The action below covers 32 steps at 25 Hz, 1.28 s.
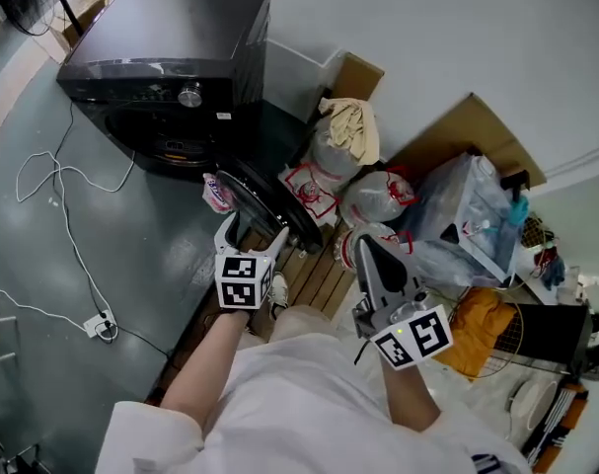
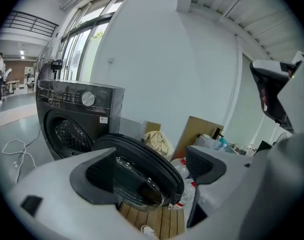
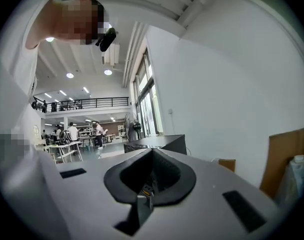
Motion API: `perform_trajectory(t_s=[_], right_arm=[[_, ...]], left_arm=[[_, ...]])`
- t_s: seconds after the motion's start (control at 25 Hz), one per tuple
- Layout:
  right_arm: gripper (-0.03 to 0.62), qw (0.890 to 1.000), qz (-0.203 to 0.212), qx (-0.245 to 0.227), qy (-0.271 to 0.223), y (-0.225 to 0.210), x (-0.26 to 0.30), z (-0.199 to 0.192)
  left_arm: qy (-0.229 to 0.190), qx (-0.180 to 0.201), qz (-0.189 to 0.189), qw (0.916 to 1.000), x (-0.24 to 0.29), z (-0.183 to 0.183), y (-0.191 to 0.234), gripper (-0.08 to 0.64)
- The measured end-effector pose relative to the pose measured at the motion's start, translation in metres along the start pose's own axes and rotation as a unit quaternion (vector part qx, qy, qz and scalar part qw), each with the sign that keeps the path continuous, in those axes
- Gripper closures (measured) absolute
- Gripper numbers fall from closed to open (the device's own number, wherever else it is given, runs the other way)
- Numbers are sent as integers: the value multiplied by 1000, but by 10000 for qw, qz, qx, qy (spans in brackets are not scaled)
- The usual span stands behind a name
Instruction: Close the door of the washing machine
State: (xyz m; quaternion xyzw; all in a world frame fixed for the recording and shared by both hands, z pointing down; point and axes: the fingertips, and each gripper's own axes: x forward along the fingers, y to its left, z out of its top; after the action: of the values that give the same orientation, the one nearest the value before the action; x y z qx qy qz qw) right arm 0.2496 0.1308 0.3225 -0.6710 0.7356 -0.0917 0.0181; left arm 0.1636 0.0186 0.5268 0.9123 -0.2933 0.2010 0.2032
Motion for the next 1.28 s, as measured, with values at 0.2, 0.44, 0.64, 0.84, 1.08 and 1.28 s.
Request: perform_trajectory(t_s=[0.2,0.44,0.64,0.84,1.08,1.28], right_arm=[[600,9996,141,228,1,-32,25,-8],[600,9994,206,263,122,-50,47,-18],[600,9985,181,327,388,-69,57,-33],[600,9967,340,386,622,-78,83,-47],[600,9942,611,501,730,-81,117,-60],[600,9925,812,549,730,-82,134,-62]], left_arm=[[360,51,292,9989,44,-2,3,146],[649,-154,646,9957,92,-12,15,146],[716,-573,952,9912,115,-22,21,146],[983,-965,1015,9852,138,-41,21,146],[988,-1035,1101,9836,153,-39,20,146],[957,-1141,1133,9823,157,-40,25,146]])
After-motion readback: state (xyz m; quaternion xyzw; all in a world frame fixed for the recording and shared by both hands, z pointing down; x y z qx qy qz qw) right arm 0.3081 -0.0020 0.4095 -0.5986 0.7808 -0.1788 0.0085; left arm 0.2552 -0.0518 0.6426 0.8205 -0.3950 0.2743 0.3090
